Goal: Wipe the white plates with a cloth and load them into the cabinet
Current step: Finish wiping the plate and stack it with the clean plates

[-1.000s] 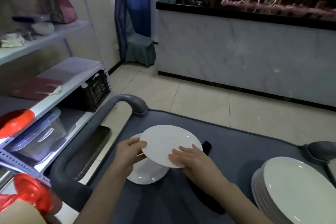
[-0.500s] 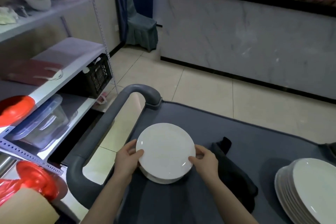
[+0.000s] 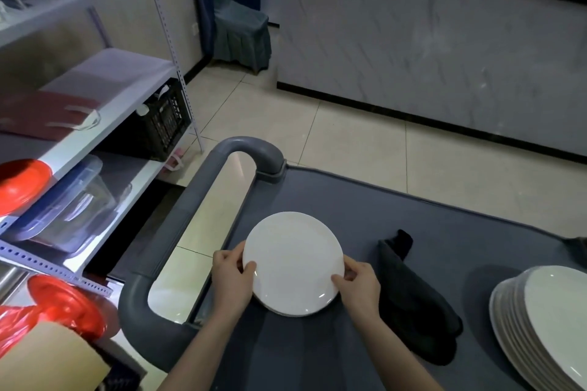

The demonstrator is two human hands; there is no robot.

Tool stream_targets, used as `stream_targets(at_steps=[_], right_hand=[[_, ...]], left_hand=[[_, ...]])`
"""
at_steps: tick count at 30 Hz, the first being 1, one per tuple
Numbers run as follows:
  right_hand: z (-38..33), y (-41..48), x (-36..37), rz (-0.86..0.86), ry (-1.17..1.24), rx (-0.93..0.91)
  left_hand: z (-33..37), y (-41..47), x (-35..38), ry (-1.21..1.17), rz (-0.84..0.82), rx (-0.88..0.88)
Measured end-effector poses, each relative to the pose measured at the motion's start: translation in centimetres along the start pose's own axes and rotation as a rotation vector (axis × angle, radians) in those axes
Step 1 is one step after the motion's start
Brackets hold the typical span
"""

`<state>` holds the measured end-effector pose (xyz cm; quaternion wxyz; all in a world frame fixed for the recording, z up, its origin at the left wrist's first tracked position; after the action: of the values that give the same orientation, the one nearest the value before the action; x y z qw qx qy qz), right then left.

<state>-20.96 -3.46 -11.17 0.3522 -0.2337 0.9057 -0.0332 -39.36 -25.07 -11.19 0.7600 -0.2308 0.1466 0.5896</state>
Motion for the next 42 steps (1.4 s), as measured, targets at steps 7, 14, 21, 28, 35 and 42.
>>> stream_targets(at_steps=[7, 14, 21, 28, 35, 42], right_hand=[[0.0, 0.0, -0.1, 0.026, -0.007, -0.032], [-0.1, -0.1, -0.6, -0.034, -0.012, -0.086], [0.4, 0.0, -8.4, 0.038, 0.111, -0.161], [4.0, 0.6, -25.1, 0.307, 0.064, -0.269], [13.1, 2.5, -38.4, 0.419, -0.191, -0.164], [21.0, 3.7, -43.2, 0.393, -0.338, 0.016]], left_hand=[[-0.5, -0.8, 0.0, 0.039, 0.034, 0.016], [0.5, -1.3, 0.2, 0.122, 0.067, 0.056], [9.8, -4.7, 4.3, -0.05, 0.045, 0.272], [19.9, -14.4, 16.4, -0.149, -0.302, 0.396], [24.0, -24.5, 28.4, -0.024, -0.505, 0.449], [22.9, -28.5, 33.6, 0.168, -0.467, 0.44]])
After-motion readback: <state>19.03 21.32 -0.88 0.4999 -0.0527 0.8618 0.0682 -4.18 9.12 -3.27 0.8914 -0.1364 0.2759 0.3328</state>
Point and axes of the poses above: each hand's wrist, its own y-axis towards the middle knuckle, its own x-axis out of the palm, z = x × y, the point moved 10 cm from there along y, towards the middle knuckle, and after that the axes turned 8 degrees about z, right-handed, at the moved point
